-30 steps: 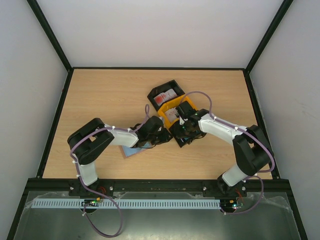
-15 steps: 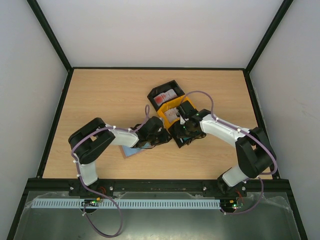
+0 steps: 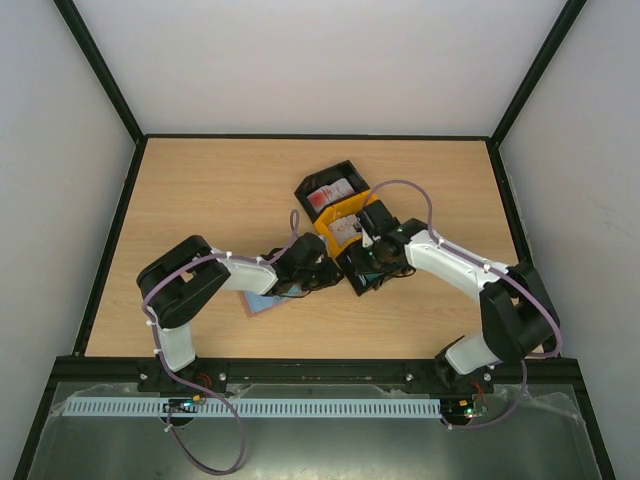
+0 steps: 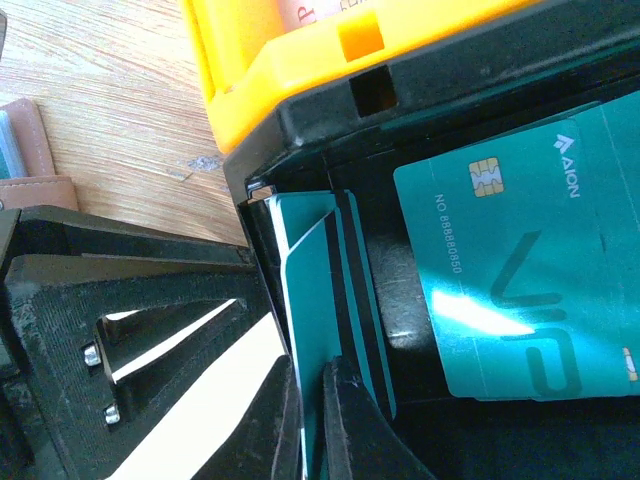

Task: Put the credit cards into the card holder
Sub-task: Pick up the credit card from the storage box.

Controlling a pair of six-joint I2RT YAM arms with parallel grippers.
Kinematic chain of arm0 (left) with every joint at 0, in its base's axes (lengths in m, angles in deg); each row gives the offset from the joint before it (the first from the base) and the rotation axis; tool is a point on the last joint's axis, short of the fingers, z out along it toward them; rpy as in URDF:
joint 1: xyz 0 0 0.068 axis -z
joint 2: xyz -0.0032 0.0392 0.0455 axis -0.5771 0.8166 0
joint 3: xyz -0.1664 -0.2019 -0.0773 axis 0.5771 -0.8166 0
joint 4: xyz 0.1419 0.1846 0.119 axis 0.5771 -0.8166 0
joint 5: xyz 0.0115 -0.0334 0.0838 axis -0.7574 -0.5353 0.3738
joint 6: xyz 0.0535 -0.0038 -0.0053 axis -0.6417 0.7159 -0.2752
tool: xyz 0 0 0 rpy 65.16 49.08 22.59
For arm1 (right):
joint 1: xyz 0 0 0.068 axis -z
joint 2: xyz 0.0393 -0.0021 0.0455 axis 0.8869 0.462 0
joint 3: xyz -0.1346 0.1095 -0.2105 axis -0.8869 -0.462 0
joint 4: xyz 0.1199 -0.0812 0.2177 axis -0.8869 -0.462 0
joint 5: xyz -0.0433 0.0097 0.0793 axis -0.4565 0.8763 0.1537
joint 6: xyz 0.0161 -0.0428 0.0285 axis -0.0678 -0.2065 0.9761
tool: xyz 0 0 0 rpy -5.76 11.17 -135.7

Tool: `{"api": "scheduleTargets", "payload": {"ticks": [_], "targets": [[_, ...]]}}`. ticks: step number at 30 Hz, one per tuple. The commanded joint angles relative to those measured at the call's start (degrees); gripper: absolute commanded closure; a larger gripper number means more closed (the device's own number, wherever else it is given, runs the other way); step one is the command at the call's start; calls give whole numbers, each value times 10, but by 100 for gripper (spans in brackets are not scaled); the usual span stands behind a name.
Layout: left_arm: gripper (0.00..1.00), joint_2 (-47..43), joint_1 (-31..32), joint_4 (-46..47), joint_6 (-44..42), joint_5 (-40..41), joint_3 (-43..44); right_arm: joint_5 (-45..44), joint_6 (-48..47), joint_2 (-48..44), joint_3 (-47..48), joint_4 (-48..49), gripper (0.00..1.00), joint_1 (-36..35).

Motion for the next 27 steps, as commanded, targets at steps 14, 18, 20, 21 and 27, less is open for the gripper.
{"api": "scheduleTargets", "payload": {"ticks": [14,18,20,21,27], "targets": [[73,-91,1,-44,-41,71,7,-153,4,-126,60,-84,98,-6],[68,-149,1,-67,-54,100,0,-132,4,-161,78,-74,98,-6],[63,-189,1,-85,-63,126,-4,-100,4,-182,77,-56,98,-6],[60,-210,1,-95,-68,136,-6,-81,7,-191,71,-39,98,-6],[15,-373,-5,-78,-86,133,-60,64,33,-262,30,60,98,-6]]}}
